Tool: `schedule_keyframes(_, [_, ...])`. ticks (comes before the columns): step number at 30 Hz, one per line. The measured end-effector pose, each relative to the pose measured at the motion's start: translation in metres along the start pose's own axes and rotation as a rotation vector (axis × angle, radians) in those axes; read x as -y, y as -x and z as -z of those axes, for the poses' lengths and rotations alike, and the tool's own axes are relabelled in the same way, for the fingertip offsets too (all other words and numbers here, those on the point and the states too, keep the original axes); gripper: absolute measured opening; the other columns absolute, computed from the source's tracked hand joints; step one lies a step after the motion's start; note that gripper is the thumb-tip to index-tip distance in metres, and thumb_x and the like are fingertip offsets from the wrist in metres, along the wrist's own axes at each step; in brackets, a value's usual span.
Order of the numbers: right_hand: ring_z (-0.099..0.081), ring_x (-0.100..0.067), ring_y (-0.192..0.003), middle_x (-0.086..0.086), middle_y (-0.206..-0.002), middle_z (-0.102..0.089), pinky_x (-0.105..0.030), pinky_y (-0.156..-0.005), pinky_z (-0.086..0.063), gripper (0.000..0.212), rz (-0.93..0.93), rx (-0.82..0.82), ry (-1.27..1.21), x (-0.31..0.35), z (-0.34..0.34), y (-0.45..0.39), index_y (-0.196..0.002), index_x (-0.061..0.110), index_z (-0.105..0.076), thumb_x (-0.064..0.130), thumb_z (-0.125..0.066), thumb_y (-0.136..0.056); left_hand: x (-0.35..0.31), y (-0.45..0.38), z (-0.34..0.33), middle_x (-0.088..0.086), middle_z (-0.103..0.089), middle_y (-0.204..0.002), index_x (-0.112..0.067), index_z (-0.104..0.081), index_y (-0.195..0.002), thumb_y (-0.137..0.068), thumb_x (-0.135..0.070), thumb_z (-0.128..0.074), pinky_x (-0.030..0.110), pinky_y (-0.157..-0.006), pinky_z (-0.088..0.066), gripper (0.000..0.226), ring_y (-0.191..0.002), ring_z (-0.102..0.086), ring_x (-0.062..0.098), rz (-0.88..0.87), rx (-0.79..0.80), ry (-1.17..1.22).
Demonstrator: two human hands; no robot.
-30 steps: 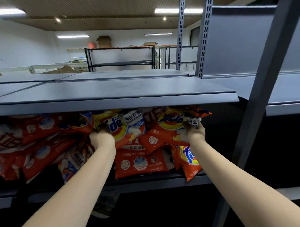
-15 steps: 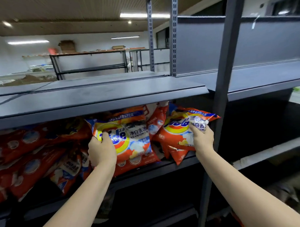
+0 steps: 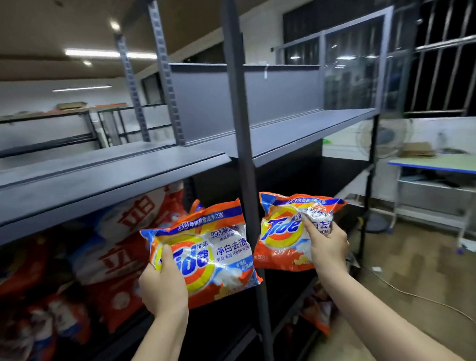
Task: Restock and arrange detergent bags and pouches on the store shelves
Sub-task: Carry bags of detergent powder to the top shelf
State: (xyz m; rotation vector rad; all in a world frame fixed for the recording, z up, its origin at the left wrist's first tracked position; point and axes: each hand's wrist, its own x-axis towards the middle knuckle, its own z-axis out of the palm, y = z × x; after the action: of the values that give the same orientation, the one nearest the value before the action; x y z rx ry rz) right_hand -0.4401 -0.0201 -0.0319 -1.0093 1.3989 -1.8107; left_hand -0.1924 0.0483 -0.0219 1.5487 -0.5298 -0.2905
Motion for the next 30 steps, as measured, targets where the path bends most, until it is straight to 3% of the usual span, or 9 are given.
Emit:
schedule_keyframes(4, [-0.071, -0.01, -0.072, 0.004, -0.079, -0.074, -0.034, -0.07, -0.058, 0.026, 0.022, -0.07, 0.014, -0.005, 0.04, -0.03, -0.077, 0.022, -0.067, 0.046, -0.076, -0.075, -0.001, 0.022, -0.039, -0.001, -0.067, -0.063, -0.016, -0.062, -0.066, -0.086, -0.051, -0.051, 0.04, -0.071, -0.053, 0.042, -0.065, -0.066, 0.026, 0.032, 0.084, 0.046])
schedule_keyframes(6, [-0.072, -0.018, -0.075, 0.002, -0.08, -0.074, -0.045, -0.076, -0.058, 0.027, 0.006, -0.073, -0.016, -0.01, 0.057, -0.052, -0.079, 0.021, -0.067, 0.046, -0.077, -0.073, -0.004, 0.033, -0.062, -0.004, -0.067, -0.057, -0.017, -0.063, -0.065, -0.083, -0.053, -0.051, 0.042, -0.07, -0.055, 0.043, -0.06, -0.067, 0.022, 0.037, 0.113, 0.068])
schedule_keyframes(9, [-0.072, -0.023, -0.078, -0.001, -0.082, -0.074, -0.049, -0.078, -0.057, 0.034, 0.028, -0.096, -0.003, -0.016, 0.083, -0.093, -0.079, 0.02, -0.068, 0.051, -0.077, -0.069, -0.009, 0.051, -0.107, -0.009, -0.068, -0.055, -0.02, -0.064, -0.065, -0.08, -0.056, -0.052, 0.048, -0.07, -0.058, 0.042, -0.054, -0.068, 0.019, 0.065, 0.16, 0.115])
schedule_keyframes(12, [-0.072, -0.021, -0.077, 0.0, -0.083, -0.074, -0.049, -0.078, -0.058, 0.031, 0.039, -0.119, -0.016, -0.021, 0.107, -0.139, -0.082, 0.018, -0.069, 0.045, -0.078, -0.071, -0.015, 0.072, -0.159, -0.008, -0.07, -0.061, -0.029, -0.065, -0.066, -0.081, -0.056, -0.052, 0.051, -0.07, -0.058, 0.034, -0.056, -0.069, 0.017, 0.066, 0.203, 0.167])
schedule_keyframes(16, [-0.073, -0.022, -0.078, -0.004, -0.085, -0.075, -0.05, -0.078, -0.058, 0.023, 0.053, -0.106, -0.05, -0.021, 0.138, -0.204, -0.085, 0.014, -0.07, 0.034, -0.078, -0.076, -0.029, 0.101, -0.232, -0.007, -0.071, -0.064, -0.022, -0.064, -0.071, -0.085, -0.055, -0.053, 0.049, -0.068, -0.059, 0.038, -0.056, -0.07, 0.015, 0.07, 0.24, 0.203])
schedule_keyframes(22, [-0.071, -0.029, -0.086, -0.014, -0.093, -0.073, -0.051, -0.083, -0.056, 0.019, 0.063, -0.098, -0.14, -0.013, 0.172, -0.291, -0.092, 0.006, -0.068, 0.022, -0.073, -0.082, -0.053, 0.13, -0.322, -0.011, -0.071, -0.067, -0.027, -0.063, -0.075, -0.085, -0.055, -0.057, 0.044, -0.067, -0.059, 0.03, -0.059, -0.07, 0.013, 0.072, 0.228, 0.26])
schedule_keyframes(25, [-0.07, -0.029, -0.088, -0.018, -0.098, -0.071, -0.044, -0.081, -0.058, 0.018, 0.09, -0.134, -0.195, -0.01, 0.183, -0.331, -0.092, 0.004, -0.067, 0.018, -0.073, -0.083, -0.066, 0.137, -0.367, -0.007, -0.071, -0.069, -0.027, -0.061, -0.077, -0.086, -0.055, -0.057, 0.045, -0.068, -0.059, 0.029, -0.061, -0.071, 0.015, 0.053, 0.23, 0.262])
schedule_keyframes(27, [-0.07, -0.023, -0.081, -0.016, -0.096, -0.072, -0.035, -0.072, -0.059, 0.013, 0.121, -0.15, -0.192, -0.011, 0.19, -0.358, -0.086, 0.008, -0.067, 0.019, -0.073, -0.082, -0.075, 0.139, -0.399, -0.007, -0.07, -0.074, -0.027, -0.059, -0.077, -0.087, -0.054, -0.057, 0.044, -0.068, -0.059, 0.029, -0.064, -0.071, 0.016, 0.039, 0.236, 0.266])
schedule_keyframes(30, [-0.072, -0.022, -0.078, -0.008, -0.088, -0.074, -0.037, -0.073, -0.058, 0.015, 0.14, -0.154, -0.154, -0.019, 0.198, -0.403, -0.081, 0.015, -0.066, 0.027, -0.075, -0.079, -0.082, 0.142, -0.448, -0.003, -0.071, -0.078, -0.025, -0.059, -0.078, -0.088, -0.052, -0.057, 0.045, -0.07, -0.059, 0.029, -0.066, -0.071, 0.018, 0.027, 0.257, 0.264])
